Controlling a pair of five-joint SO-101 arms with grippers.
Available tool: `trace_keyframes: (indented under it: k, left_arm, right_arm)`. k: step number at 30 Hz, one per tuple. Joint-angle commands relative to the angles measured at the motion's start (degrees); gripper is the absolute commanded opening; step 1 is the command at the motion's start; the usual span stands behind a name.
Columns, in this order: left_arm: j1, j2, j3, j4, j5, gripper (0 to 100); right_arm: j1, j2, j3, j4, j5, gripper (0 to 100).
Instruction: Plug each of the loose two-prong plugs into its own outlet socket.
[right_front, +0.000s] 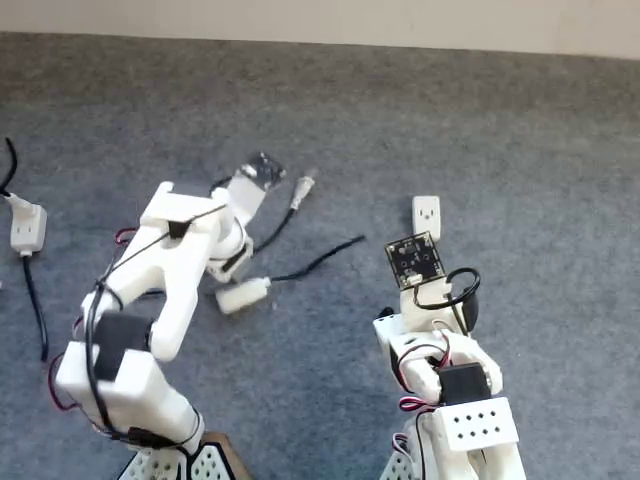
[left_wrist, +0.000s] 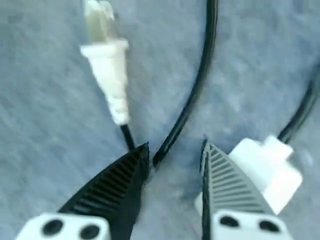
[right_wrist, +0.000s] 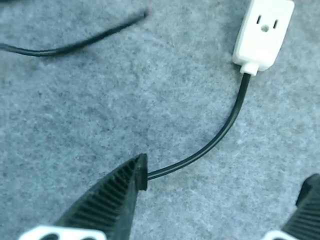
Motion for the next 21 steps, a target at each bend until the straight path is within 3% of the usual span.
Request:
trace_keyframes:
  k: [1, 5, 11, 17, 21]
  left_arm:
    - [3.38, -11.65, 8.75, 1.32, -1.49, 19]
    - [5.14, -23.43, 14.99, 5.27, -1.67, 19]
    - [3.47, -38.73, 13.32, 14.07, -1.67, 19]
    - [3.91, -40.48, 13.67, 15.74, -1.67, 19]
    - [8.57, -37.49, 14.2, 15.65, -1.23, 19]
  right_arm:
    - [-0.22, -0.66, -0.31, -1.01, -0.18, 43.6]
    - [-0.22, -0.66, -0.31, -1.01, -0.26, 43.6]
    - [-0.22, -0.66, -0.31, -1.01, -0.35, 43.6]
    - [-0.22, -0.66, -0.31, -1.01, -0.35, 43.6]
    - [-0.22, -0.66, -0.31, -1.1, -0.44, 43.6]
